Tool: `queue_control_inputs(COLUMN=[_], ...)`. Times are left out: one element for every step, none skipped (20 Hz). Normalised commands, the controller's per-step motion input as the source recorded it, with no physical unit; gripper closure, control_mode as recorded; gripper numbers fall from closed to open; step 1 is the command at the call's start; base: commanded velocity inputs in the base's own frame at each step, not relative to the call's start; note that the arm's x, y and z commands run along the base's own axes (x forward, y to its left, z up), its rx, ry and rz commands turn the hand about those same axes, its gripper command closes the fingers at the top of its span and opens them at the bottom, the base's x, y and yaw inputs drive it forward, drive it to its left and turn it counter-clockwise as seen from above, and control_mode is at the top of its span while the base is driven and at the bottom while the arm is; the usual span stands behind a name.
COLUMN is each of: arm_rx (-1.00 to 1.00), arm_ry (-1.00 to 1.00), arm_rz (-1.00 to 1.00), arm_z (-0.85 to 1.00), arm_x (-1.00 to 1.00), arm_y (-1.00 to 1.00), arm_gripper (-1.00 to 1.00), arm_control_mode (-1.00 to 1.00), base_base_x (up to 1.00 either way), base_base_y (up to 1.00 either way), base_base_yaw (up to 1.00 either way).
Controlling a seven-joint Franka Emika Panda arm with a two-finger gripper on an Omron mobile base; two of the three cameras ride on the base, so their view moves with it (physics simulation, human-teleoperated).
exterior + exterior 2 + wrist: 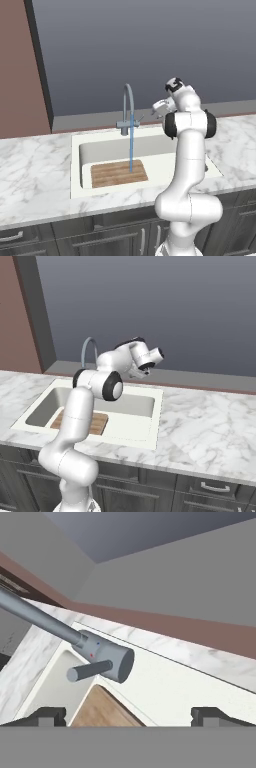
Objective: Turn on the sink faucet with hot water and rinse the cutting board for ten seconds, then turn off the faucet. Push the cutting board to reach the water if necessary.
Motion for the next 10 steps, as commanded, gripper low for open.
queue_control_inputs(arm_rx=[0.0, 0.0, 0.0, 0.0, 0.0, -0.01, -0.01, -0.01, -0.03, -0.03], arm_ry=[0.0, 0.0, 0.0, 0.0, 0.0, 0.0, 0.0, 0.0, 0.0, 0.0], arm_rz=[0.0, 0.0, -0.01, -0.04, -0.07, -0.09, -0.1, -0.1, -0.17, -0.19], arm_z=[0.0, 0.0, 0.0, 0.0, 0.0, 0.0, 0.0, 0.0, 0.0, 0.0], arm_x=[0.0, 0.0, 0.0, 0.0, 0.0, 0.0, 0.0, 0.0, 0.0, 0.0], arm_y=[0.09, 0.09, 0.04, 0.0, 0.0, 0.0, 0.0, 0.0, 0.0, 0.0], arm_gripper=[-1.0, -1.0, -1.0, -1.0, -1.0, -1.0, -1.0, -1.0, -1.0, -1.0], arm_control_mode=[-1.0, -1.0, -1.0, -1.0, -1.0, -1.0, -1.0, -1.0, -1.0, -1.0], base_base_x=[0.0, 0.0, 0.0, 0.0, 0.0, 0.0, 0.0, 0.0, 0.0, 0.0], base_base_y=[0.0, 0.0, 0.0, 0.0, 0.0, 0.0, 0.0, 0.0, 0.0, 0.0], base_base_yaw=[0.0, 0.0, 0.0, 0.0, 0.0, 0.0, 0.0, 0.0, 0.0, 0.0])
